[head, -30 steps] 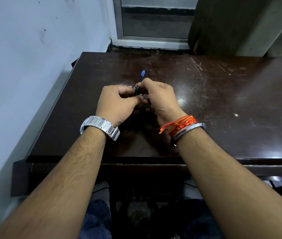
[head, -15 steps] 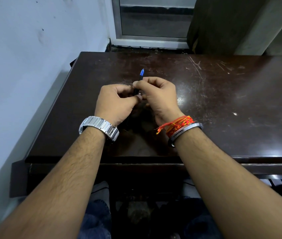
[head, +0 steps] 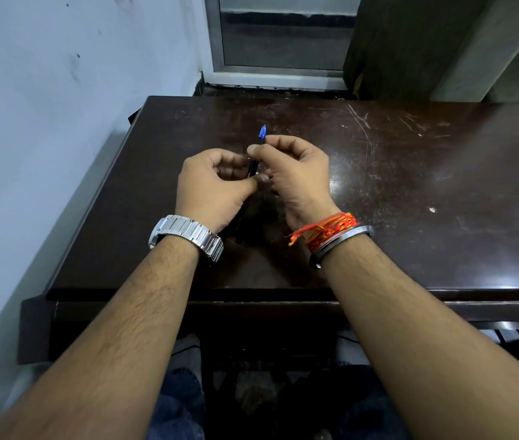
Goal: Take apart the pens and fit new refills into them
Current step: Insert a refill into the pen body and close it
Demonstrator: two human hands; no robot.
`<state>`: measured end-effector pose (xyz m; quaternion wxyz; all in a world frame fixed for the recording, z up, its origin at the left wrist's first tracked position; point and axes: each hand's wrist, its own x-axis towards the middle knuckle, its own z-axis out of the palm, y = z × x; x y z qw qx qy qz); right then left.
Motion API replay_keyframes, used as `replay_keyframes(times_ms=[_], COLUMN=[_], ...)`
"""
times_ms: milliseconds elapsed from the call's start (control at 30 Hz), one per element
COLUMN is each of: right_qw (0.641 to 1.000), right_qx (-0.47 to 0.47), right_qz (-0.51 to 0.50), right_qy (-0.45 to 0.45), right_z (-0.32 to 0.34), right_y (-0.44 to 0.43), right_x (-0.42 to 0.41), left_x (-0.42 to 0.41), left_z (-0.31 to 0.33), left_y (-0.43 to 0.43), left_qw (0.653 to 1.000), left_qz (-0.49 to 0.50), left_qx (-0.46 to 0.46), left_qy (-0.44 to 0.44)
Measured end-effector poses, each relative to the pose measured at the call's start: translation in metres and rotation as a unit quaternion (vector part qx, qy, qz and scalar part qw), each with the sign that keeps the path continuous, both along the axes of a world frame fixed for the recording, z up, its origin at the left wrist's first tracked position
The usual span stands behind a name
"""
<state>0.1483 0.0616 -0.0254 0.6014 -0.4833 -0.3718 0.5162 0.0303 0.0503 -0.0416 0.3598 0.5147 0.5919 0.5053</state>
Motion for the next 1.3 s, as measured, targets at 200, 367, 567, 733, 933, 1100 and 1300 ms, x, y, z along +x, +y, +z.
replay_keyframes(times_ms=[200,367,567,733,933,1100,1300], right_qw=[1.000,1.000,1.000,1.000,1.000,1.000,1.000], right_qx=[-0.001,0.001,-0.001,0.000,0.002,0.002,-0.006], right_qz=[-0.007,-0.004,-0.010,-0.009,-0.007,-0.006,-0.009], right_qy=[-0.018,0.002,-0.014,-0.006,-0.008,-0.018,-0.006], right_z=[0.0007,0.0008,-0.0012,-0.0017,-0.0019,-0.0012,0.0004], right_y=[-0.0002,0.0005,0.0021,0.0038,0.0024,0.0023,0.0016], right_x=[0.0021,0.0016,0.0019,0.0021,0.0022,0.0030,0.0008], left_x=[0.0028,0.0014,0.0034,0.0033,0.0057,0.0062,0.0068], left_z=[0.0012,0.0001,0.0001,0.0007,0.0018,0.0039,0.0021], left_y=[0.0023,0.0021,0.0016,0.0011,-0.0001,0.0005,0.0006], left_qw=[1.000,1.000,1.000,1.000,1.000,1.000,1.000], left_qz=[-0.008,-0.004,-0.013,-0.003,0.008,0.006,0.016], left_qx=[-0.024,0.001,-0.013,0.001,0.004,-0.001,0.014], left_qy=[-0.009,0.003,-0.001,-0.003,0.009,-0.008,0.009])
